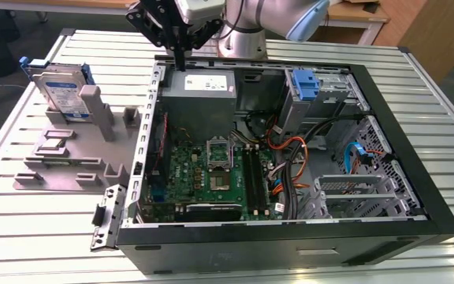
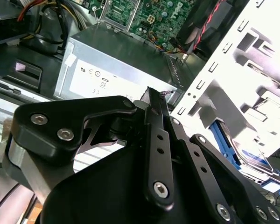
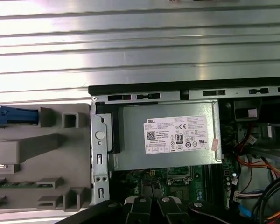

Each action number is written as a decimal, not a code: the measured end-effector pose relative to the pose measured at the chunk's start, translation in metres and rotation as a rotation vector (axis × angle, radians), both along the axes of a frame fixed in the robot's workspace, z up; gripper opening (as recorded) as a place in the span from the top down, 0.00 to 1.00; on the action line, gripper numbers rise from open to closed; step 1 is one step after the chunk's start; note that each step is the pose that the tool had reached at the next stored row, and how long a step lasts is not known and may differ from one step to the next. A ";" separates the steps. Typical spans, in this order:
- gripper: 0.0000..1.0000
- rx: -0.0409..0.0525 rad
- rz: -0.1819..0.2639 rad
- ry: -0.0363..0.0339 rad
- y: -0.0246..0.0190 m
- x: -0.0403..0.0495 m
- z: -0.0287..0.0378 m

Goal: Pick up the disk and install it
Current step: 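Reach for the disk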

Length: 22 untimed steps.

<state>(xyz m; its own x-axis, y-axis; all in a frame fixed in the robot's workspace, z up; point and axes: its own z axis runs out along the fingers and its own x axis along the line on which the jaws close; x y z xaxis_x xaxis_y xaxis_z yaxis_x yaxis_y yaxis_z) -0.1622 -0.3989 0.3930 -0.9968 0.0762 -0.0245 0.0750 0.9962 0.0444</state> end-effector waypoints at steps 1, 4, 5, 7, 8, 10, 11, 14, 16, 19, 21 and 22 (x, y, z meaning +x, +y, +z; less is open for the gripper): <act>0.89 0.0000 0.000 0.0001 0.0000 -0.0011 0.0000; 0.89 -0.0001 0.000 0.0001 0.0000 -0.0067 0.0000; 0.89 0.0000 0.000 0.0000 0.0000 -0.0079 0.0000; 0.89 0.0000 0.000 0.0000 0.0000 -0.0097 0.0000; 0.89 0.0000 0.000 0.0000 0.0000 -0.0101 0.0000; 0.89 0.0000 0.000 0.0001 0.0000 -0.0104 0.0000; 0.89 0.0000 0.000 0.0000 0.0000 -0.0108 0.0000; 0.89 0.0000 0.000 0.0001 0.0000 -0.0114 0.0000; 0.89 0.0000 0.000 0.0001 0.0000 -0.0121 0.0000; 0.89 0.0001 0.000 0.0000 0.0000 -0.0132 -0.0001; 0.89 -0.0001 0.000 0.0001 0.0000 -0.0144 0.0000; 0.89 0.0000 0.000 0.0000 0.0000 -0.0150 -0.0001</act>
